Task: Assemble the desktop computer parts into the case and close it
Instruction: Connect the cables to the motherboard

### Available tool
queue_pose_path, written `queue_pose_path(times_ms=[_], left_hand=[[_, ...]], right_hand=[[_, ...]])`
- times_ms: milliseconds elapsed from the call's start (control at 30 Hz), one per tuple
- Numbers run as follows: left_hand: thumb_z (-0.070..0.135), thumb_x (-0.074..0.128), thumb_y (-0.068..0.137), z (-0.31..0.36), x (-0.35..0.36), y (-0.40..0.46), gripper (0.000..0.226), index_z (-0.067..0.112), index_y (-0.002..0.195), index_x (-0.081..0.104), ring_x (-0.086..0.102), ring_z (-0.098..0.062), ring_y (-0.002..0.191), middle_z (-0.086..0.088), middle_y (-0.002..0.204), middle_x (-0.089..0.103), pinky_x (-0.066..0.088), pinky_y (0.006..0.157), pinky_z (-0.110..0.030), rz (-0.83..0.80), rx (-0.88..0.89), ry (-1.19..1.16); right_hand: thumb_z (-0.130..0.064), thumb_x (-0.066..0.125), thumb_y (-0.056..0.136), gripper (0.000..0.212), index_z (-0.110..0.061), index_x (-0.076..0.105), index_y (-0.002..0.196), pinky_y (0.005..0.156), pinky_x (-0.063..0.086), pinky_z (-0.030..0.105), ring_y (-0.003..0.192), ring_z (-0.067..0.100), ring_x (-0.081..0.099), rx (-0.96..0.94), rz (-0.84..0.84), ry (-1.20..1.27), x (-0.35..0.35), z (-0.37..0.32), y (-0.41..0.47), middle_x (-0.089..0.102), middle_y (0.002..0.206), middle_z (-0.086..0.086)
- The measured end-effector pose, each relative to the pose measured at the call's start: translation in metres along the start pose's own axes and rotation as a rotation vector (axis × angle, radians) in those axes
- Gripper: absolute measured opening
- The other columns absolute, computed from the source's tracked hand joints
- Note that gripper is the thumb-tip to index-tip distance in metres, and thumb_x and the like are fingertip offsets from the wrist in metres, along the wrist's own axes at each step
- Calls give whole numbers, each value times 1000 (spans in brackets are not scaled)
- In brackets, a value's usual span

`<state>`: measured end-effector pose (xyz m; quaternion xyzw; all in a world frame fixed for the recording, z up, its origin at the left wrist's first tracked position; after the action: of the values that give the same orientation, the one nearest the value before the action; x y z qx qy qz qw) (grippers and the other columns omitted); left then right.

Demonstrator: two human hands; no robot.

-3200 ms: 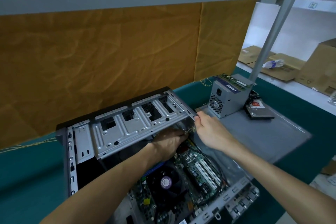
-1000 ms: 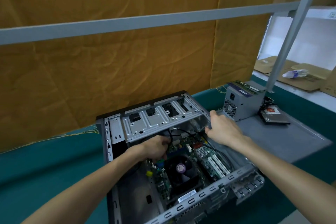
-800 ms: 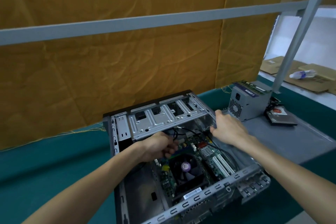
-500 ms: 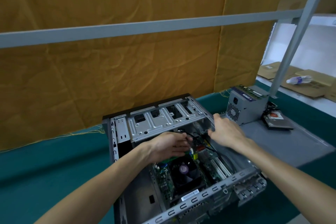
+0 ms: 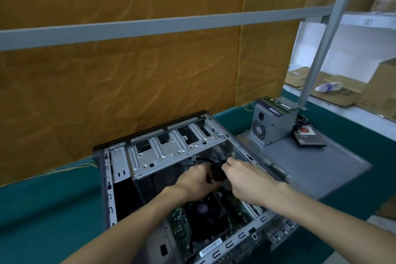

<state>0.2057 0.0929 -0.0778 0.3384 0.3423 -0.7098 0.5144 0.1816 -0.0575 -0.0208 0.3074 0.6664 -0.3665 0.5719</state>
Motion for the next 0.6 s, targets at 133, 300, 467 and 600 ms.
queue_pose_path(times_ms=[133, 300, 467, 600], left_hand=[[49, 58, 97, -11, 6, -7, 47, 31, 136, 39, 59, -27, 109, -7, 122, 58, 49, 91, -39, -79, 33, -15], [23, 47, 103, 4, 4, -10, 44, 32, 145, 48, 55, -26, 125, -6, 139, 56, 46, 104, -40, -97, 195, 55], [15, 45, 94, 11, 6, -11, 43, 25, 128, 69, 62, -28, 116, -7, 129, 66, 51, 96, -40, -116, 192, 161], [12, 44, 91, 13, 8, -8, 45, 23, 126, 69, 67, -25, 97, -7, 110, 73, 49, 76, -27, -115, 203, 54]], right_hand=[[-1, 48, 95, 11, -8, 54, 88, 64, 47, 35, 82, 29, 60, 266, -350, 49, 9, 1, 17, 58, 99, 11], [10, 48, 91, 18, -7, 53, 88, 52, 41, 30, 70, 25, 56, 310, -300, 22, 16, 8, 17, 58, 93, 10], [12, 46, 89, 24, -5, 55, 104, 49, 36, 30, 74, 25, 57, 270, -53, 136, 4, 3, 8, 58, 100, 12], [-4, 52, 97, 29, -16, 55, 123, 71, 52, 34, 93, 22, 64, 163, 243, 247, -12, 0, 3, 63, 111, 3]])
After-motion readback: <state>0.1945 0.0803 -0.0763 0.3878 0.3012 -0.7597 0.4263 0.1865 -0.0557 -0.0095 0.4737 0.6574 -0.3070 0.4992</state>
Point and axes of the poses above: each hand's wrist, its own y-axis towards the middle knuckle, its own x-axis out of the palm, z = x × y, the point moved 4 cm from there along y, towards the middle knuckle
